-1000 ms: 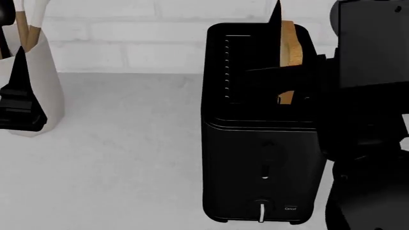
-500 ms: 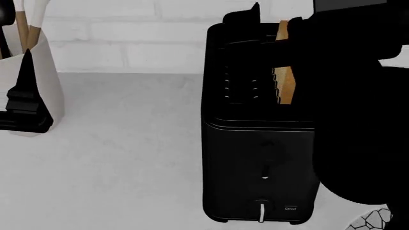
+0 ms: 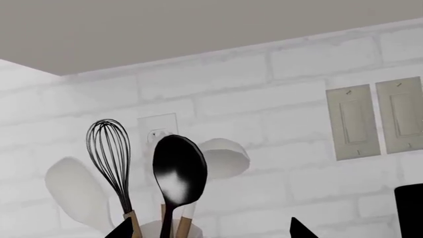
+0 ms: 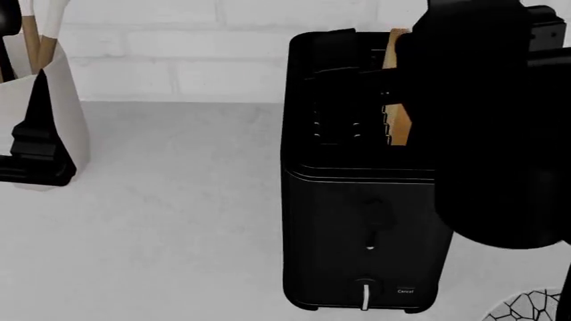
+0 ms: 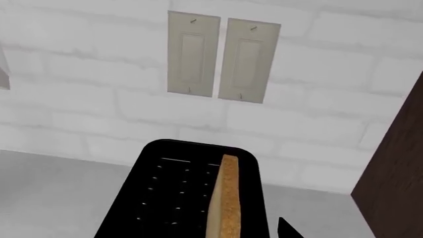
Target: Place the toasted item on a plate.
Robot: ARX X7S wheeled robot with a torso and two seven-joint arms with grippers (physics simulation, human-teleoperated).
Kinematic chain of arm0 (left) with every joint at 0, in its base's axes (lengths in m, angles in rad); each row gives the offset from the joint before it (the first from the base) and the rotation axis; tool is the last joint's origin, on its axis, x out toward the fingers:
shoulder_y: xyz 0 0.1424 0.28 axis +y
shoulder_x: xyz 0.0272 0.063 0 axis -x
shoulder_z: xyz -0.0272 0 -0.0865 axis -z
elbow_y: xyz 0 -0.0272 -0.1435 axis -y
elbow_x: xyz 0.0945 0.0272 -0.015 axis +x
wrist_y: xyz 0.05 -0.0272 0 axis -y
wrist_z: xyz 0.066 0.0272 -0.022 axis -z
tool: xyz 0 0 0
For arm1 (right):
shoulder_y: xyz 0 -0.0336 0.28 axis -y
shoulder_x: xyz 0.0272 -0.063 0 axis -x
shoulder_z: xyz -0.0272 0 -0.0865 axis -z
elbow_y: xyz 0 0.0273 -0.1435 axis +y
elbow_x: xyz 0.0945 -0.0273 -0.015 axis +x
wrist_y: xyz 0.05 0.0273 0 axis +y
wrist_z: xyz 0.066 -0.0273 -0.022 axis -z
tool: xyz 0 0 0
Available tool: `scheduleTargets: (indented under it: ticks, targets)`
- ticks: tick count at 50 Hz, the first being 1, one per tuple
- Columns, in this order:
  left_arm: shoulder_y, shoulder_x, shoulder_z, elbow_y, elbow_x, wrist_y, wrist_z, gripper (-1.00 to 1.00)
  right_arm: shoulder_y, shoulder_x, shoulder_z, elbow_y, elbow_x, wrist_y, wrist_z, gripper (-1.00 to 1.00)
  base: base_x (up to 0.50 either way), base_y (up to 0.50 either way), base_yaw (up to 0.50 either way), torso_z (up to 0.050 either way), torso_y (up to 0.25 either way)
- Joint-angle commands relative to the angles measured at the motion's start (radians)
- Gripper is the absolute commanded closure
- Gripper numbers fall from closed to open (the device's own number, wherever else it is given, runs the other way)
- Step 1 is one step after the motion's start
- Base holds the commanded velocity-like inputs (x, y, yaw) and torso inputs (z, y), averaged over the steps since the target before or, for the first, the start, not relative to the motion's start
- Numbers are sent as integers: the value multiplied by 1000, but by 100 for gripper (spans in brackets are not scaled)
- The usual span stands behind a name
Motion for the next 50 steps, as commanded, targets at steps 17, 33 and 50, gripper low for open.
scheduleTargets:
  ticks: [17,33,50]
  targets:
    - [4,0,3,-4,-10,6,-7,-100,-62,37,-82,44,-84,-90,-124,-100,0,0,0,0,0]
    - [5,-9,-4,9,-20,-3,-10,-100,-93,51,-105,56,-135,-144,-191,-100,0,0,0,0,0]
    - [5,-9,11,-4,-15,7,-15,-100,-122,69,-137,98,-232,-227,-299,-100,0,0,0,0,0]
